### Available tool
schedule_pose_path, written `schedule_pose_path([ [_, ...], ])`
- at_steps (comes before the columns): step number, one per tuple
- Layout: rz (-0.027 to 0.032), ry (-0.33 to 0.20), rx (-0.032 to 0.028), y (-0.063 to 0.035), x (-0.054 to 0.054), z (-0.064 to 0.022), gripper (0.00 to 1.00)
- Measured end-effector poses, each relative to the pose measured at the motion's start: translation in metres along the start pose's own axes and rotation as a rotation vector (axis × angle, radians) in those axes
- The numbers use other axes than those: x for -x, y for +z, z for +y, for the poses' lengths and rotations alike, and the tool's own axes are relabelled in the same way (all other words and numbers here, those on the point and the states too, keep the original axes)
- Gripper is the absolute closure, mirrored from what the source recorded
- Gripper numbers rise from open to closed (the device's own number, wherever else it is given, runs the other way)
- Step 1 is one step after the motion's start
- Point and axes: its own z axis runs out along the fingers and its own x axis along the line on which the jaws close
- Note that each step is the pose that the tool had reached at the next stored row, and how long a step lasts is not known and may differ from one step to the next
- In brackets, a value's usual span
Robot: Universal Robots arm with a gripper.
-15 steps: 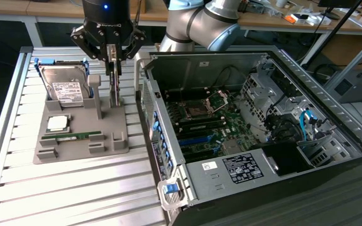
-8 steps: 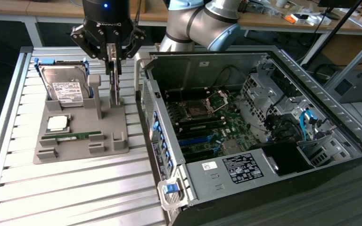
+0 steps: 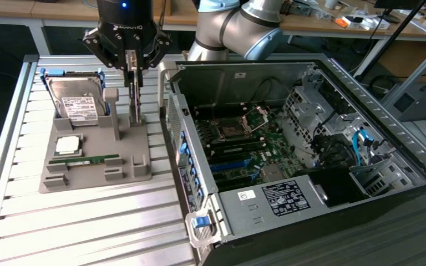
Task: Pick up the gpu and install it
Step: 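Pick up the gpu and move the gpu toward the slot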
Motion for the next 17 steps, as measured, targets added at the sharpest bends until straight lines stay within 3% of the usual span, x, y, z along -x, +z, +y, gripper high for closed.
schedule_pose_path([
  [17,-0.0001,0.000,0.0005,-0.0045,0.0001,0.0000,0.73],
])
